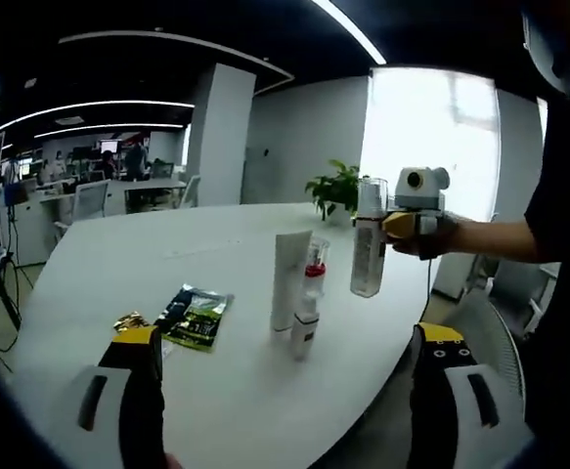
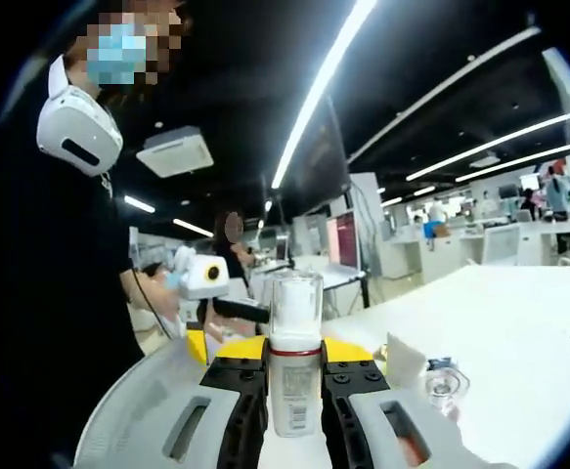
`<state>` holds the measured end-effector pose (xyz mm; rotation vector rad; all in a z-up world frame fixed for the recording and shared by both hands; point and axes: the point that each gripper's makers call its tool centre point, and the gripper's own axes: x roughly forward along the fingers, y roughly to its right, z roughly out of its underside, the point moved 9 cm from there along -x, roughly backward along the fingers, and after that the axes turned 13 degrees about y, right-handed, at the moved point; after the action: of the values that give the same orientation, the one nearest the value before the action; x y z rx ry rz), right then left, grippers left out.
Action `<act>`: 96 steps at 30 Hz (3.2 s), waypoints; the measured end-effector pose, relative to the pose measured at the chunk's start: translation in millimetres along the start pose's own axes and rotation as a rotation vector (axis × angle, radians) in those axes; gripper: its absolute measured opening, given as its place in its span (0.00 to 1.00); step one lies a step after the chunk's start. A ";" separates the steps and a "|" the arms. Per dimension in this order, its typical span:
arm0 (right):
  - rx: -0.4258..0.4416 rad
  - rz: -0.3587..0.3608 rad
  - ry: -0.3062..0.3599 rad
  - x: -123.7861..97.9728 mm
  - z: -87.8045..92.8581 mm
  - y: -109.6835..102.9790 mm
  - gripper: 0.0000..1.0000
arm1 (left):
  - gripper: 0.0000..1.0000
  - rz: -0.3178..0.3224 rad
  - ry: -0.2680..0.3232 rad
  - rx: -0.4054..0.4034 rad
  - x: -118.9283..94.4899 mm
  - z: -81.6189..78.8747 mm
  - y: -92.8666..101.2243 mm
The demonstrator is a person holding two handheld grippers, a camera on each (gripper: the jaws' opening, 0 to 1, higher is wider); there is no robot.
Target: Arrange the skincare products in the storage area until every visible bottle or jar stands upright without overlapping.
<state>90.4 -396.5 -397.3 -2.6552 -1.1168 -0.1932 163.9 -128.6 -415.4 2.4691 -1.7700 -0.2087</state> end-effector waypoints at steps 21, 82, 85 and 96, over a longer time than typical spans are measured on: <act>-0.146 0.009 -0.020 -15.6 57.3 15.1 0.11 | 0.99 0.001 -0.047 -0.006 10.3 16.2 -2.9; -0.080 0.042 -0.158 -31.5 120.0 39.1 0.17 | 0.90 0.027 -0.201 -0.077 25.3 52.2 -9.1; -0.077 0.056 -0.169 -32.4 121.7 39.8 0.17 | 0.90 0.028 -0.205 -0.078 25.0 51.6 -9.7; -0.044 0.132 -0.270 -46.2 144.4 36.4 0.18 | 0.89 0.023 -0.195 -0.096 22.5 48.6 -8.5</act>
<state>87.7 -411.8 -552.5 -2.8446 -1.0151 0.1729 170.8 -147.0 -465.8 2.4317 -1.8116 -0.5363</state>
